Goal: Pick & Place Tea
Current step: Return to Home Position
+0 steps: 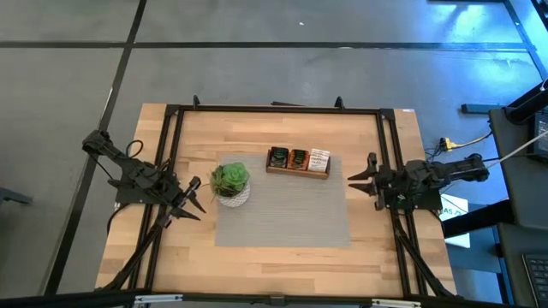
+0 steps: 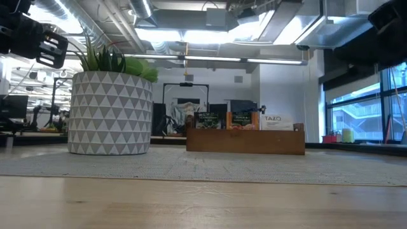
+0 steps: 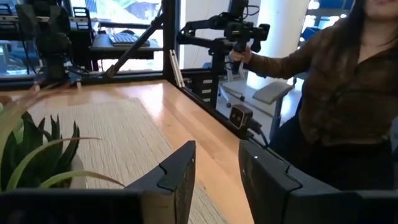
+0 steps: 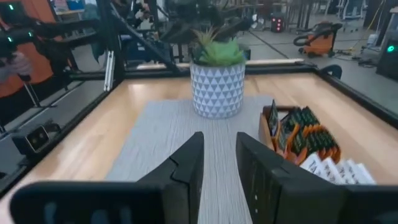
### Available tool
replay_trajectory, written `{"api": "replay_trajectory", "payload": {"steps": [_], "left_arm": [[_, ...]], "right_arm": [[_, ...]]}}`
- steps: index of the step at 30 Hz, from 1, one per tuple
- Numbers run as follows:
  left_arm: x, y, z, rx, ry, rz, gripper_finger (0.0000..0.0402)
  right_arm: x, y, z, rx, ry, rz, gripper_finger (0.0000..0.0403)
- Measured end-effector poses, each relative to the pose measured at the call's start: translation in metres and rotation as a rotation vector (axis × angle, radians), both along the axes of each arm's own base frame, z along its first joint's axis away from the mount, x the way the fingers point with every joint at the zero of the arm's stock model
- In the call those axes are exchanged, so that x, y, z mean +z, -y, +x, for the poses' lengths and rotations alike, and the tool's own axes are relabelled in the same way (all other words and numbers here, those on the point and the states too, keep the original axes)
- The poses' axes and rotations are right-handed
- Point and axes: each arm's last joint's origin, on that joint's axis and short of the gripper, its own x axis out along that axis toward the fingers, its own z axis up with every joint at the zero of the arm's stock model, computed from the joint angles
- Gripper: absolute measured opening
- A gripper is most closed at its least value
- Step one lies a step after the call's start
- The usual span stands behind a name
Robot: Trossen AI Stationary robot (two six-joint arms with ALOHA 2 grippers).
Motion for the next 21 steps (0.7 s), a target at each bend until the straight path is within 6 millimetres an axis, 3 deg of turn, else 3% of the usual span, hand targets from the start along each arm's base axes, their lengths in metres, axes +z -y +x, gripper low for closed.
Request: {"api": "replay_trajectory", "payload": {"steps": [5,10,21], "left_arm": [[-0.001,0.0,0.0,0.0,-0.008,0.005,0.0116],[0.0,0.0,0.0,0.001,-0.003,0.002,0.0119],[0.0,0.0,0.0,0.001,-0.004,0.002,0.012]], "right_arm": [[-0.019,-0.002,0.008,-0.01,0.04,-0.026,0.0097],[-0.018,-0.002,0.01,-0.028,0.133,-0.078,0.0097],[-0.018,0.001,0.011,-0.116,0.13,-0.083,0.0097]]}}
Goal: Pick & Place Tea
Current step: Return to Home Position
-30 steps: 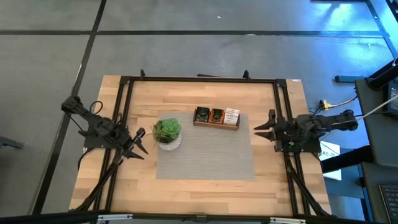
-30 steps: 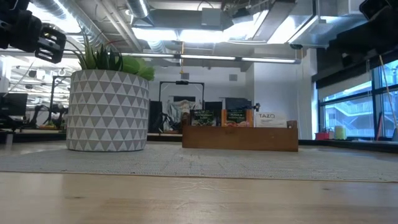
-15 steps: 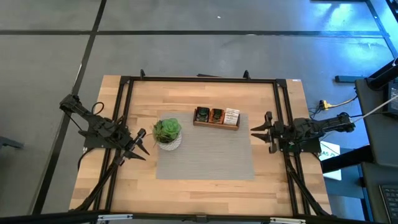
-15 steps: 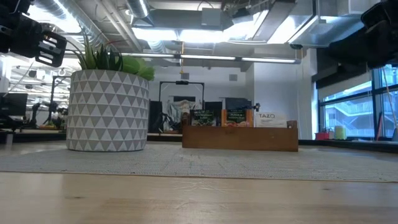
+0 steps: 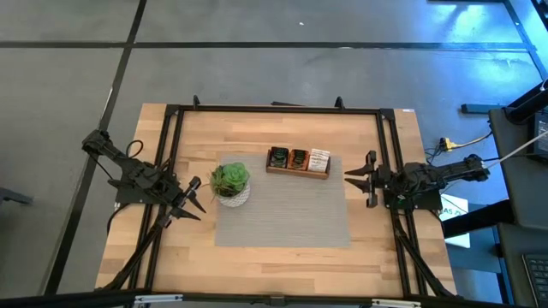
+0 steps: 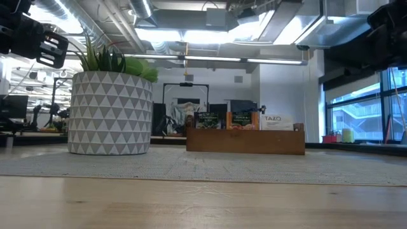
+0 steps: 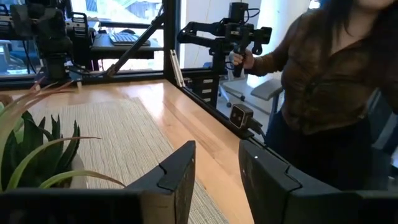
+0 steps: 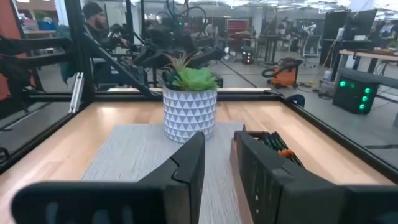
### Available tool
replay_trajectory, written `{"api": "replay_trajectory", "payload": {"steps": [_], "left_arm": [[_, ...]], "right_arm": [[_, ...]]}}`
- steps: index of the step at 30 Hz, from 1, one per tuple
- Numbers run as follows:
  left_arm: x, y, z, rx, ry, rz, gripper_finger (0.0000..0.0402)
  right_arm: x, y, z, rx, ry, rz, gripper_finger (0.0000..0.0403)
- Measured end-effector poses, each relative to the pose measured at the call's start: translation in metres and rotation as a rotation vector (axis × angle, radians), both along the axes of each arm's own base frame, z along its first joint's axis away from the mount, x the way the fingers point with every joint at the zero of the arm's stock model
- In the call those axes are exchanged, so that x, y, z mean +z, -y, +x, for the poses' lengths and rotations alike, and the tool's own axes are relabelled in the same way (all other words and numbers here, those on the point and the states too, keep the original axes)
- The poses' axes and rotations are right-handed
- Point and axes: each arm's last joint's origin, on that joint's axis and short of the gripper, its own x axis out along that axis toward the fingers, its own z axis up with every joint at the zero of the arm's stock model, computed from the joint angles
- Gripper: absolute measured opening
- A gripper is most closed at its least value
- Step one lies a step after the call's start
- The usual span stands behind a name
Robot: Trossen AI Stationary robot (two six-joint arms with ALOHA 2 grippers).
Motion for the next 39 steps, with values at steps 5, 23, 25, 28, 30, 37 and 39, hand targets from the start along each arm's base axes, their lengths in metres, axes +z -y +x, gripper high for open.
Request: {"api": "replay_trajectory", "payload": {"steps": [5,23,25,28,30,37,39], "left_arm": [[0.0,0.0,0.0,0.0,0.0,0.0,0.0118],[0.0,0.0,0.0,0.0,0.0,0.0,0.0118],[-0.0001,0.0,0.0,0.0,0.0,0.0,0.012],[-0.0001,0.0,0.0,0.0,0.0,0.0,0.012],[-0.0001,0.0,0.0,0.0,0.0,0.0,0.0118],[-0.0001,0.0,0.0,0.0,0.0,0.0,0.0116],[0.0,0.0,0.0,0.0,0.0,0.0,0.0116]], "right_arm": [[-0.0004,-0.0001,0.0004,0.0,-0.005,-0.003,0.0097],[-0.0004,-0.0001,0.0004,0.006,0.014,0.233,0.0097],[-0.0004,-0.0001,0.0004,0.006,0.014,0.231,0.0097],[-0.0004,-0.0001,0.0004,0.006,0.014,0.232,0.0097],[-0.0004,-0.0001,0.0004,0.006,0.014,0.231,0.0097],[-0.0004,-0.0001,0.0004,0.006,0.013,0.231,0.0097],[-0.0004,-0.0001,0.0004,0.006,0.013,0.231,0.0097]]}}
